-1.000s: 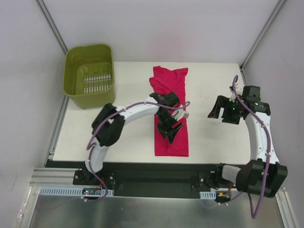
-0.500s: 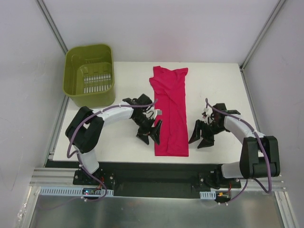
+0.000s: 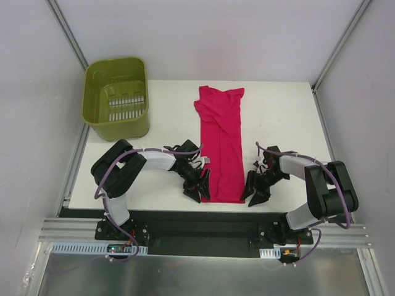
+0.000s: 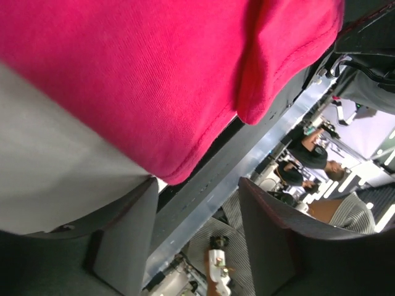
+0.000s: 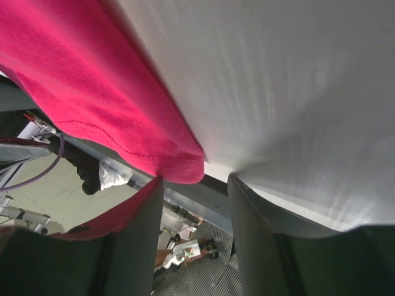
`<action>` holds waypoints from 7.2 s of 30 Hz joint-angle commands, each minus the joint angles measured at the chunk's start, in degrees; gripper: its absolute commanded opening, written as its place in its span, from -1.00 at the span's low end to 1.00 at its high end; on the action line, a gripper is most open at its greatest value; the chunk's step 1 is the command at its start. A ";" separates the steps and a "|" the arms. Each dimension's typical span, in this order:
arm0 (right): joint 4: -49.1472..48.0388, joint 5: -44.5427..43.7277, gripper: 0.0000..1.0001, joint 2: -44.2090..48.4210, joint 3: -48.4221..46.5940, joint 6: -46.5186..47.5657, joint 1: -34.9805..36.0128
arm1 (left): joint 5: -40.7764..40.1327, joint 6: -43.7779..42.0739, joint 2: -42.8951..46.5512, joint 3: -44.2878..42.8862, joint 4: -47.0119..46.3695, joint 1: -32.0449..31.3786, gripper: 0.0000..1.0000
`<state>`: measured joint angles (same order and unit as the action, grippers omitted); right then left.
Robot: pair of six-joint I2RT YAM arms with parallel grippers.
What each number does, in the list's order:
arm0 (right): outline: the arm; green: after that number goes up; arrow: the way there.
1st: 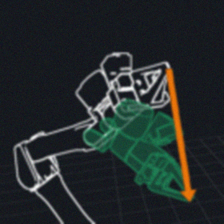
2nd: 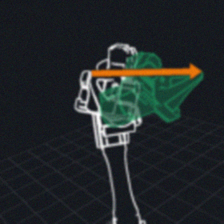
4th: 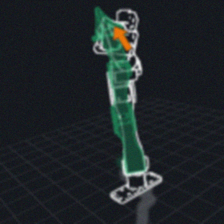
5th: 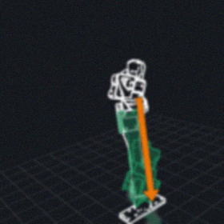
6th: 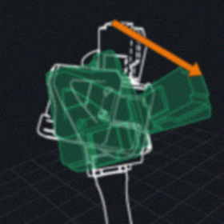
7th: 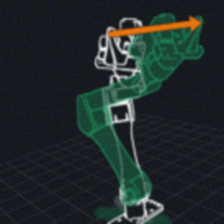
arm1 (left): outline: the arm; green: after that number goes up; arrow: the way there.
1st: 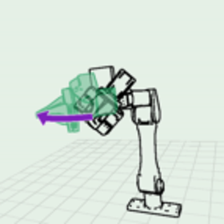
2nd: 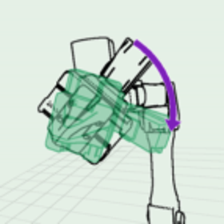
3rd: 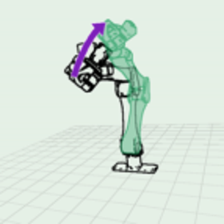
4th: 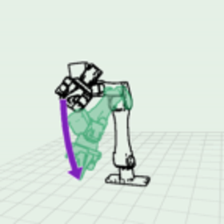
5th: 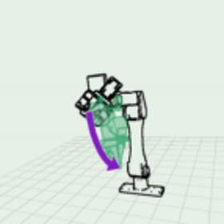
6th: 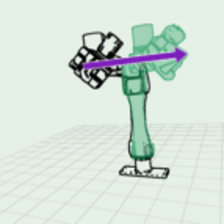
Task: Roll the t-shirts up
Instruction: Roll the T-shirt to the center of the board.
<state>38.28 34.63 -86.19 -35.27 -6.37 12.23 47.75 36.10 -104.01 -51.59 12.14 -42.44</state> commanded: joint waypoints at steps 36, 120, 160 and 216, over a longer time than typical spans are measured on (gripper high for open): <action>4.61 6.41 -0.99 -0.03 -12.37 3.21 -2.03 | -7.58 -6.47 8.91 -5.09 7.98 5.43 -1.00; -9.19 -14.42 0.50 14.99 -32.50 41.17 -14.07 | -29.82 -77.14 2.67 -10.37 -4.23 -6.69 0.11; -26.77 -5.81 0.55 25.39 3.01 83.89 17.12 | 7.27 -61.59 -16.14 -39.72 26.97 4.81 -1.00; -15.61 -8.27 -0.87 -3.19 -17.28 80.02 17.57 | -19.95 -51.12 16.19 -5.12 -8.00 10.97 0.27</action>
<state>18.35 24.69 -88.55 -48.71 75.33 30.48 36.91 -16.86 -93.67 -61.47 12.58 -31.16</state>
